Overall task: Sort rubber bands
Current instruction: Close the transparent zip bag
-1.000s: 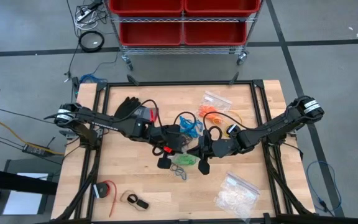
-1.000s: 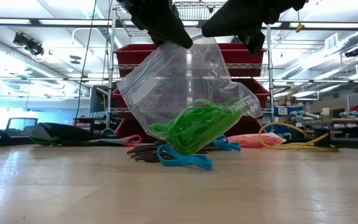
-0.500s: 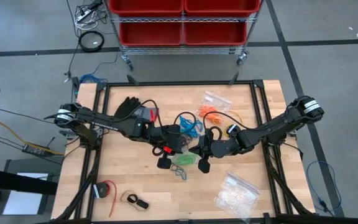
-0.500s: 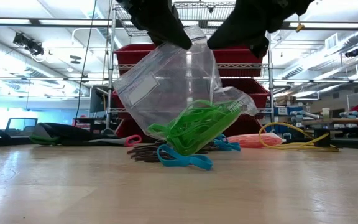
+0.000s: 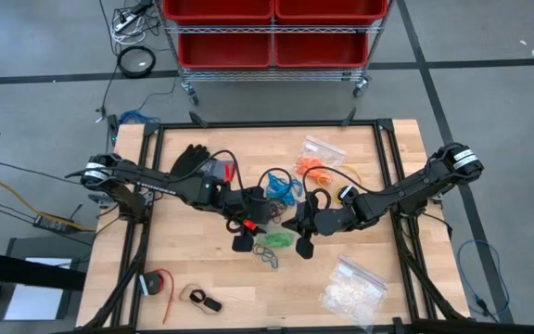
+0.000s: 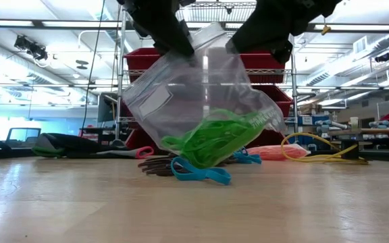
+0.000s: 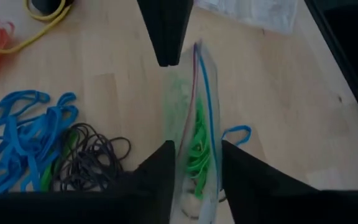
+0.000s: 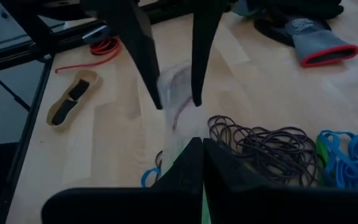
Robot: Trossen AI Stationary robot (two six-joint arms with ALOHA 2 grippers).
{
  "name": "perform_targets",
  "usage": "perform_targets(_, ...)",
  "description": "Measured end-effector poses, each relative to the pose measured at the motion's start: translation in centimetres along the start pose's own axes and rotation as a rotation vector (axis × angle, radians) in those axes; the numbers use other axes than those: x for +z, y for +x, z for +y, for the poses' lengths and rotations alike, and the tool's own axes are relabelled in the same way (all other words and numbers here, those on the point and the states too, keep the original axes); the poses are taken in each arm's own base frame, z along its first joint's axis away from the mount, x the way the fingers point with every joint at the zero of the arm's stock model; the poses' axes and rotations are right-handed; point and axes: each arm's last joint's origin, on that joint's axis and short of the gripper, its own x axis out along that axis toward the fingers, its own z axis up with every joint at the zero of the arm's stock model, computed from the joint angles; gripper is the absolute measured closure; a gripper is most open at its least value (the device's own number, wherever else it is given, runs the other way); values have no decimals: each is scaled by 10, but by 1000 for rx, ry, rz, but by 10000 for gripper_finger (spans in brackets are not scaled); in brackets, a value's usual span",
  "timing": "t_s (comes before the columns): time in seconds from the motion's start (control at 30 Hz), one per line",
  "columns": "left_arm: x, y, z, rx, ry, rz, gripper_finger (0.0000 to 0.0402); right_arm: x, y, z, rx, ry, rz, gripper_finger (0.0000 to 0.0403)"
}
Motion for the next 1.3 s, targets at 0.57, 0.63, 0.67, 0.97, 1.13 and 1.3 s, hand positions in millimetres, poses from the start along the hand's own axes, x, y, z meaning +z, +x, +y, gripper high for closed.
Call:
perform_targets(0.57,0,0,0,14,3,1,293,-1,-1,2,-7,0,-9,344)
perform_targets(0.63,-1,0,0,14,2,6,302,-4,-1,0,-33,5,21,345)
perform_targets(0.67,-1,0,0,14,2,7,305,-5,-1,-1,-50,6,29,345)
perform_targets(0.97,-1,0,-1,-47,0,12,306,-7,-2,0,-38,18,48,345)
perform_targets(1.13,-2,0,-2,-58,0,15,304,-8,-2,2,-27,21,52,344)
perform_targets(1.3,-11,5,0,-54,3,41,303,-9,-3,2,-25,19,53,345)
